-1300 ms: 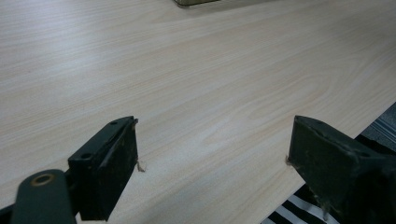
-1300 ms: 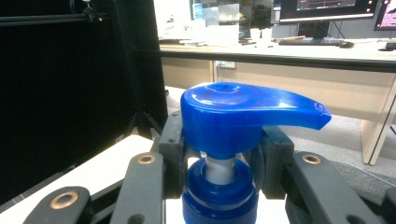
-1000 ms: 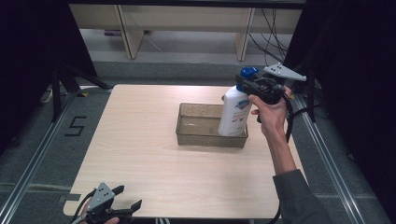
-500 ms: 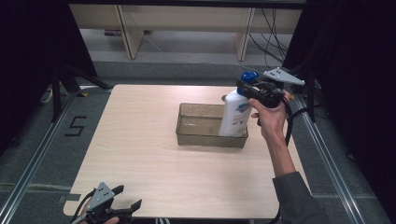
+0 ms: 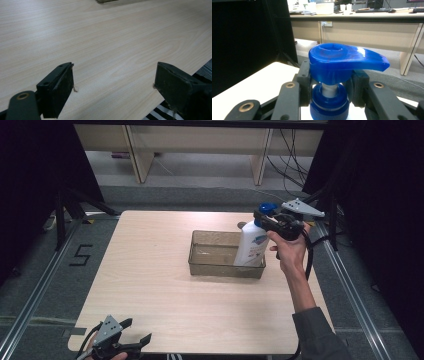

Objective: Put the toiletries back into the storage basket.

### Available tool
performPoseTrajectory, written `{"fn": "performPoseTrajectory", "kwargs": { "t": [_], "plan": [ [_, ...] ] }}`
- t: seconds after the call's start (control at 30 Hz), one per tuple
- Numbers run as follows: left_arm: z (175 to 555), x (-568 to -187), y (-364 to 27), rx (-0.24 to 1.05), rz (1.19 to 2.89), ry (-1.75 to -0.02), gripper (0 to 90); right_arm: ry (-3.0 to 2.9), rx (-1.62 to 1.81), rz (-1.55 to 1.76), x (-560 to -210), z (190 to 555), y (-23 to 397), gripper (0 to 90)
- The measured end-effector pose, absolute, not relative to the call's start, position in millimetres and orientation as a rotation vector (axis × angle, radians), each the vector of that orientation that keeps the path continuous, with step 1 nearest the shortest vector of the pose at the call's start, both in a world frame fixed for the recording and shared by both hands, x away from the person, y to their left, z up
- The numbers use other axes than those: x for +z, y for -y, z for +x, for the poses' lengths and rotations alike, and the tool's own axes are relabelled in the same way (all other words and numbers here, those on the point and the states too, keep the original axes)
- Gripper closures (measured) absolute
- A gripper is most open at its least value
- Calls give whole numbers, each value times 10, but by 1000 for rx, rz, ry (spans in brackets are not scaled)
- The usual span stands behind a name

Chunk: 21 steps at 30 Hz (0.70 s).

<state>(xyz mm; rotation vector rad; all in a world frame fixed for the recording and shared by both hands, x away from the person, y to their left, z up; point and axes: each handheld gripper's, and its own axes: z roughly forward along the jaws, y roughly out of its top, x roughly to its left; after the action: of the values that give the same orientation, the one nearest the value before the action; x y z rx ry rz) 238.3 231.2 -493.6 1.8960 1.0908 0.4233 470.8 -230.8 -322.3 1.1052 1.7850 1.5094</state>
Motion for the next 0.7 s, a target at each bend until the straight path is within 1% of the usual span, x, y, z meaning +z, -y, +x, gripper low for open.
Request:
{"fn": "performPoseTrajectory", "kwargs": {
  "t": [0.7],
  "plan": [
    [2382,-4947,-2298,416,1884,-1087,151,-1808,1473,1110,-3401,4716,2249,617]
  ]
}}
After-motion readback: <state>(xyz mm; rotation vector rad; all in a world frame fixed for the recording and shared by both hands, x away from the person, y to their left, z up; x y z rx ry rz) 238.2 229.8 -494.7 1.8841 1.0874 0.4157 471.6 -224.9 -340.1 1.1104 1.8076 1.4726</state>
